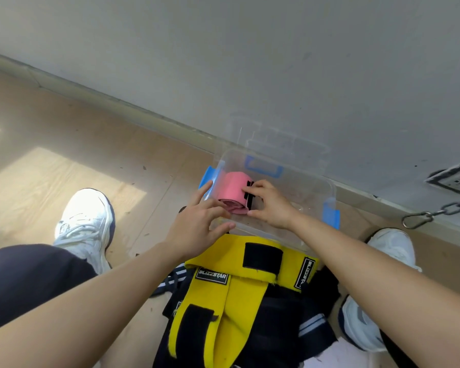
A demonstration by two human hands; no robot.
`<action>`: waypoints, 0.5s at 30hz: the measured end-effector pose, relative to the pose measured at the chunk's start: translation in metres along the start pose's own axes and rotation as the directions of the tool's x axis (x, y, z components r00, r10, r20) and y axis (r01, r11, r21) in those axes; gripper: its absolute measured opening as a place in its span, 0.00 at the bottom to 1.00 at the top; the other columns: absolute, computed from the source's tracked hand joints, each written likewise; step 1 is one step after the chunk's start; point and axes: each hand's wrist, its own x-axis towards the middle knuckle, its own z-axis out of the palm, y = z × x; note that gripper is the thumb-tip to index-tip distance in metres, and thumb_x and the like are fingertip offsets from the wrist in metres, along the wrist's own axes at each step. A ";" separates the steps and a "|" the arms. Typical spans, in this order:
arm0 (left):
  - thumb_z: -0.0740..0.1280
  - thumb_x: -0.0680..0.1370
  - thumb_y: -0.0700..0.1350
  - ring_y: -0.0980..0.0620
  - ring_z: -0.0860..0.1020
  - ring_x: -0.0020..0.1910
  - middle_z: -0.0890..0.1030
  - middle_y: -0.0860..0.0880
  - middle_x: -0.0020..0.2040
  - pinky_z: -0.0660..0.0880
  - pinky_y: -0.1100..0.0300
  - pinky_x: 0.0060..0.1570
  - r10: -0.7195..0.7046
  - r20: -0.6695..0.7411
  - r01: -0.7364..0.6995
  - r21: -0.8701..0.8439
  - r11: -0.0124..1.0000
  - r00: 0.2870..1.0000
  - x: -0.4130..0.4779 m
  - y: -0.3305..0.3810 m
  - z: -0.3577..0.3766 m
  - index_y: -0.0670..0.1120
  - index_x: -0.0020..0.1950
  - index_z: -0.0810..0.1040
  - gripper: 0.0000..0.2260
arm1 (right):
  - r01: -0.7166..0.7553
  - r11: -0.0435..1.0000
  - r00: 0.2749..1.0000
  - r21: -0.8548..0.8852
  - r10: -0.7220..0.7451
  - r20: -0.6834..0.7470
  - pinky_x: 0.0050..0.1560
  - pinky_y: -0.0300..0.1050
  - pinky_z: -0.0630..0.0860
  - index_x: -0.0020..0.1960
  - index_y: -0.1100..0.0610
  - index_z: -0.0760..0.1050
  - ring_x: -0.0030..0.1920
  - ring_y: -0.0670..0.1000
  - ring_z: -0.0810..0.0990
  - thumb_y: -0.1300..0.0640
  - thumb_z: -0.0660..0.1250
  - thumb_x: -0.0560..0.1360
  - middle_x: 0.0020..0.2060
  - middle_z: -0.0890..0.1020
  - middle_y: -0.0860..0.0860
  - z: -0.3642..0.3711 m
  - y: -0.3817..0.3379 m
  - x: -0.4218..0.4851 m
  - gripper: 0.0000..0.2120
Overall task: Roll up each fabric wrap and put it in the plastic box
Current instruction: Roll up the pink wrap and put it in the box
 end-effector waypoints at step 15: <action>0.59 0.79 0.68 0.52 0.53 0.83 0.84 0.55 0.58 0.73 0.45 0.69 0.016 -0.020 -0.017 -0.015 1.000 1.000 -0.002 -0.007 0.007 0.54 0.51 0.84 0.22 | -0.224 0.802 0.893 0.554 0.397 -0.213 0.48 0.57 0.82 0.43 0.55 0.72 0.45 0.57 0.80 0.59 0.82 0.66 0.42 0.79 0.52 0.020 0.003 0.031 0.18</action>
